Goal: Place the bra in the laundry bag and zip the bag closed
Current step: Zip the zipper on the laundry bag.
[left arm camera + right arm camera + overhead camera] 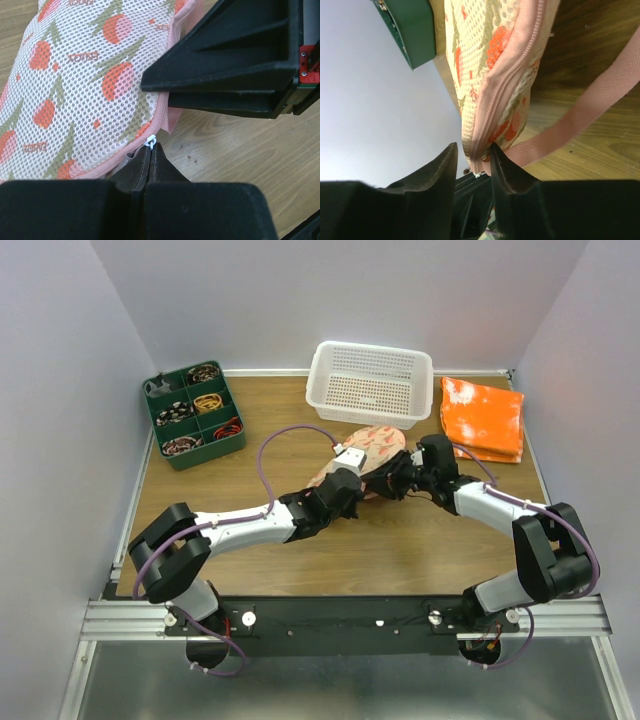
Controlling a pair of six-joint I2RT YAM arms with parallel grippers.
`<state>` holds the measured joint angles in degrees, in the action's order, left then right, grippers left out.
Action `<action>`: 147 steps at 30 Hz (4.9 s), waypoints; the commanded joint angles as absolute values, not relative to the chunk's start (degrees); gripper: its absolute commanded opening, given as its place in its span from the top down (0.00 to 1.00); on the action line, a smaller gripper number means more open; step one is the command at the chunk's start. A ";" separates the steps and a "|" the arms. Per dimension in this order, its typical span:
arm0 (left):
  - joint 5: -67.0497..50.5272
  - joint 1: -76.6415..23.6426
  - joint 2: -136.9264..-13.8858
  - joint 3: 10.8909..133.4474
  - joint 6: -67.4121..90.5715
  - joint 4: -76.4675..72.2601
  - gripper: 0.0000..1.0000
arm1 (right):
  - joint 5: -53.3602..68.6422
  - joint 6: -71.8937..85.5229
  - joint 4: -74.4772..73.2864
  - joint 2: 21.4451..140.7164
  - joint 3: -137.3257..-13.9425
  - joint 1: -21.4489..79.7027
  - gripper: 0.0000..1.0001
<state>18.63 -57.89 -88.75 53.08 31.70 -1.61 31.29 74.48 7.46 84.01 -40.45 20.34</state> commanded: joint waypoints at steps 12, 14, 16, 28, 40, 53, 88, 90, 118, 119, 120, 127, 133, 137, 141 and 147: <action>19.95 -58.36 -84.73 51.43 31.20 -0.97 1.00 | 25.22 71.54 3.96 84.02 -43.07 20.04 0.99; 20.30 -58.36 -82.63 49.75 31.90 -0.70 1.00 | 25.84 71.54 4.57 84.55 -43.33 19.07 0.99; 20.74 -58.36 -81.39 47.56 32.34 -0.53 1.00 | 26.45 71.46 5.09 85.25 -43.50 18.63 0.99; 21.36 -58.36 -79.01 44.12 33.40 -0.09 1.00 | 27.86 70.93 6.33 86.75 -42.54 18.54 0.98; 20.04 -58.36 -83.93 49.83 32.43 -1.58 1.00 | 32.17 69.07 -0.71 76.83 -40.09 19.42 0.47; 20.04 -58.36 -86.66 54.14 31.38 -1.50 1.00 | 31.02 77.44 9.14 79.53 -36.29 21.53 0.46; 18.46 -58.62 -86.22 51.68 31.38 -1.32 1.00 | 27.07 75.76 13.00 84.12 -38.94 21.53 0.53; 18.63 -58.62 -86.13 51.59 31.64 -1.41 1.00 | 26.37 77.77 14.84 82.28 -38.32 21.62 0.53; 26.01 -58.97 -78.41 51.42 31.47 2.19 0.45 | 24.70 76.11 10.72 82.53 -38.85 21.62 0.97; 26.62 -58.97 -77.35 51.24 31.64 2.98 0.43 | 24.70 76.20 10.90 82.79 -39.46 21.62 0.97; 26.98 -58.89 -75.52 50.98 31.81 4.47 0.41 | 24.78 76.11 11.07 82.97 -39.72 21.62 0.97; 31.37 -58.97 -65.66 40.02 38.23 8.70 0.39 | 25.13 75.50 9.58 83.94 -40.87 21.62 0.97; 31.29 -58.62 -64.95 35.42 43.15 8.26 0.44 | 25.66 75.76 9.76 82.79 -40.08 21.62 0.96; 32.34 -58.62 -64.16 33.31 44.30 4.93 0.39 | 25.93 75.76 10.28 82.62 -40.17 21.62 0.95; 32.78 -58.54 -64.68 33.66 43.07 3.34 0.38 | 26.28 75.50 10.28 82.27 -40.08 21.62 0.94; 33.40 -58.62 -68.01 32.69 34.38 -3.51 0.35 | 27.16 74.88 10.37 82.79 -40.43 21.62 0.93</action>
